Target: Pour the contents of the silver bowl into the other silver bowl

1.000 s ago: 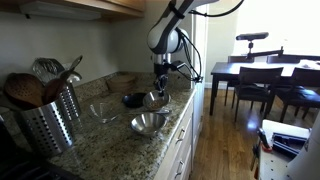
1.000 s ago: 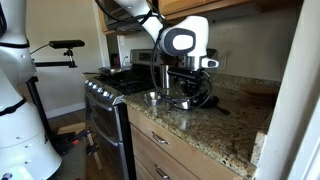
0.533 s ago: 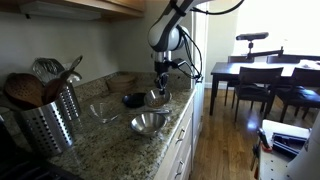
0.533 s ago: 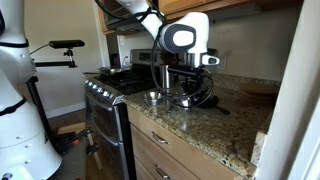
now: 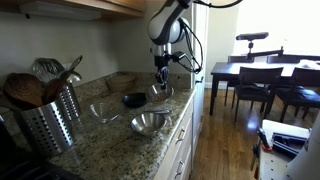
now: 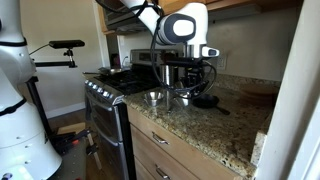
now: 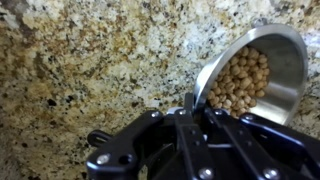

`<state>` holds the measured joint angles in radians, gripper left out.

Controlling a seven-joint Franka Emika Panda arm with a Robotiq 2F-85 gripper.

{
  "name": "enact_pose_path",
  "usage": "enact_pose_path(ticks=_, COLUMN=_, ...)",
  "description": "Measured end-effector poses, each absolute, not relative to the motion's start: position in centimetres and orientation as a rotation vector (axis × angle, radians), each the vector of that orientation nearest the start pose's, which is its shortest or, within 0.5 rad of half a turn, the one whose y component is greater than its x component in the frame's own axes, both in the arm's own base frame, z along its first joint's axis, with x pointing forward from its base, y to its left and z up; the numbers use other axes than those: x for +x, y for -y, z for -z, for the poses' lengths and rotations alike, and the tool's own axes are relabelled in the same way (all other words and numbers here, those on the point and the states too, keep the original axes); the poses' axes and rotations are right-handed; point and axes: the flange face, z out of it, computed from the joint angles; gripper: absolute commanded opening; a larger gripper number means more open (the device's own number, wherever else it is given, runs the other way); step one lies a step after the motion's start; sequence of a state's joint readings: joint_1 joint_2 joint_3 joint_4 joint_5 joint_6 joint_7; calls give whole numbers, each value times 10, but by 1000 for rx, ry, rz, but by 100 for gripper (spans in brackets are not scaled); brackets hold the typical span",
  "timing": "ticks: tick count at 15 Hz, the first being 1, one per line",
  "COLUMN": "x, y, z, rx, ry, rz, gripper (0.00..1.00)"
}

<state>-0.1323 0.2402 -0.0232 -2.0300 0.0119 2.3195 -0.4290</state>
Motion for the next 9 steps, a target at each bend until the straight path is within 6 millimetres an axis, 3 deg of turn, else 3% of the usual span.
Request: enact_pose_path(ticks=9, x=583, y=63, z=-359, rx=-3133, ry=550, rz=19, gripper=8)
